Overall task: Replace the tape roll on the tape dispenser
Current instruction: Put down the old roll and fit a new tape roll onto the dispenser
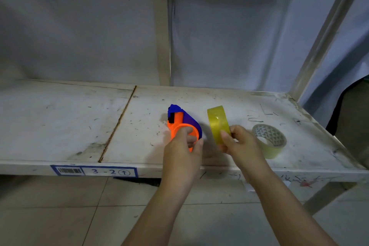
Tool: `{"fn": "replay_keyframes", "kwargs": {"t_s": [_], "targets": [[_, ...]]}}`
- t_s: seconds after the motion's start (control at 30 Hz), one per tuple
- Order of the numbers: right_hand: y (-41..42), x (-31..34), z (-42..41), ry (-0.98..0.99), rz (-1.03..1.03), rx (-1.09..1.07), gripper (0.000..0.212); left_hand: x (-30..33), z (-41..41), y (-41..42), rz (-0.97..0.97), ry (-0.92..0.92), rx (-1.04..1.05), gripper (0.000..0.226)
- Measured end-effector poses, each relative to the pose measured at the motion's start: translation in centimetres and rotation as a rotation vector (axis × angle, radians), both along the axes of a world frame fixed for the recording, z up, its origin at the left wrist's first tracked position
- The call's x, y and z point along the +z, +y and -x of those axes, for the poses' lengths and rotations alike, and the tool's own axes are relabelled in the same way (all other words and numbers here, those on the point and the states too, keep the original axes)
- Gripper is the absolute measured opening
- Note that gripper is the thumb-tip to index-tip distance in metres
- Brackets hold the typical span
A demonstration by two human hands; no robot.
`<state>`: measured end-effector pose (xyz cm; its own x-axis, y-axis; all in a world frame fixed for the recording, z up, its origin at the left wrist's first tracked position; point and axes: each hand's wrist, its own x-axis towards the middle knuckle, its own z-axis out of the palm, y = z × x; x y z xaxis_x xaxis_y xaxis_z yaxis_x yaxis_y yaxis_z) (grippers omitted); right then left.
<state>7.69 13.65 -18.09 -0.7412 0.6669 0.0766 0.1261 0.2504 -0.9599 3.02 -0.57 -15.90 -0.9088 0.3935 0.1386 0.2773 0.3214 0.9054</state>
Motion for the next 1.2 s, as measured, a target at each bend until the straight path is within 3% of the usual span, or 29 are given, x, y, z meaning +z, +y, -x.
{"fn": "replay_keyframes", "kwargs": {"t_s": [0.13,0.27,0.37,0.5,0.6,0.67,0.9,0.97,1.13,1.2], "targets": [[-2.1,1.4,-1.6,0.134,0.29,0.258,0.015,0.3,-0.1,0.1,-0.156,-0.118,-0.048,0.026],[-3.2,2.5,-2.2,0.154,0.32,0.375,0.01,1.5,-0.4,-0.5,-0.494,-0.376,-0.161,0.023],[-3.6,3.3,-2.6,0.066,-0.011,0.288,0.012,1.8,-0.2,-0.9,-0.558,-0.401,-0.193,0.023],[-3.2,4.4,-3.1,0.126,-0.662,0.057,0.046,1.8,-0.1,-1.1,-0.473,-0.331,-0.241,0.024],[-2.7,4.8,-3.1,0.257,-0.815,0.03,0.02,1.9,-0.1,-1.1,-0.391,-0.27,-0.325,0.02],[-2.3,4.9,-3.2,0.322,-0.712,-0.024,0.002,1.9,-0.2,-1.1,-0.356,-0.245,-0.382,0.019],[-1.7,5.5,-3.5,0.341,-0.004,-0.015,0.011,1.6,-0.1,-1.3,-0.322,-0.234,-0.554,0.017],[-1.5,5.7,-3.5,0.355,0.068,-0.02,0.016,1.4,0.1,-1.3,-0.325,-0.247,-0.572,0.016],[-1.1,6.0,-3.8,0.301,0.073,0.004,0.006,1.5,-0.3,-1.2,-0.36,-0.361,-0.54,0.015],[-0.6,5.5,-4.0,0.2,0.09,0.086,0.049,1.5,-0.3,-1.0,-0.437,-0.468,-0.472,0.017]]}}
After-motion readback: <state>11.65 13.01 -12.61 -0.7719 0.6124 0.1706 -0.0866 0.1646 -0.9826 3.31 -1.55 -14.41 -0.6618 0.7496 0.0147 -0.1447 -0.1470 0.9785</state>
